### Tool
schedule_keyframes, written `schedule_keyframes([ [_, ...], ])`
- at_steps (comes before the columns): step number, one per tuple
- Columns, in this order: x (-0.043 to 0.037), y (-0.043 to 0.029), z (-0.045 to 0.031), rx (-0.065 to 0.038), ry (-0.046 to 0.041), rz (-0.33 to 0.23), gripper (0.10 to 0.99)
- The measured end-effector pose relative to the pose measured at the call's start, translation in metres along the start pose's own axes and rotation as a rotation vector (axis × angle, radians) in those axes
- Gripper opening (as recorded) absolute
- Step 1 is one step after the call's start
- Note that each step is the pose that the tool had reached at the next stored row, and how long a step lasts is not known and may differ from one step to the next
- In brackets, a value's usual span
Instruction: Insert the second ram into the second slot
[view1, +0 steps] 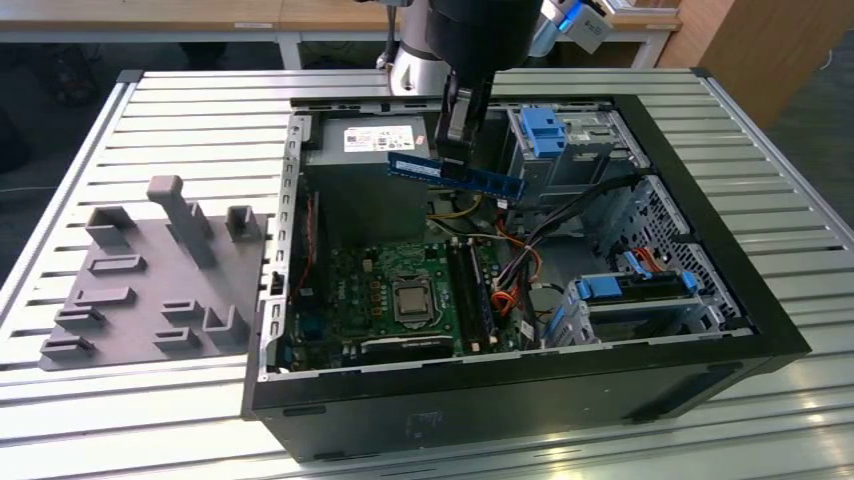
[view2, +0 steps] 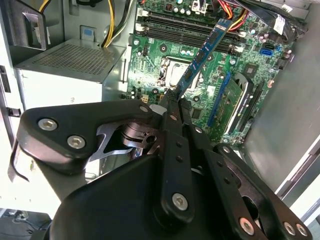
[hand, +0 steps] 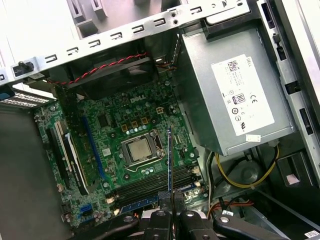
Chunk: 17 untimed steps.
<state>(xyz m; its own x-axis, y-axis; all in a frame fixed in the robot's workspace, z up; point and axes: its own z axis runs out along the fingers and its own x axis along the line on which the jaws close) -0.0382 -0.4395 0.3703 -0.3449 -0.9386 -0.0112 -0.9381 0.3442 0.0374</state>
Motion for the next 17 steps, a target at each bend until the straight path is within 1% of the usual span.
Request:
schedule_keyframes([
  [6,0.0,0.0,0.0,0.0,-0.0009,0.023,0.137],
  [14,0.0,0.0,0.0,0.001,-0.0039,0.108,0.137],
  [17,0.0,0.0,0.0001,0.001,-0.0048,0.129,0.137],
])
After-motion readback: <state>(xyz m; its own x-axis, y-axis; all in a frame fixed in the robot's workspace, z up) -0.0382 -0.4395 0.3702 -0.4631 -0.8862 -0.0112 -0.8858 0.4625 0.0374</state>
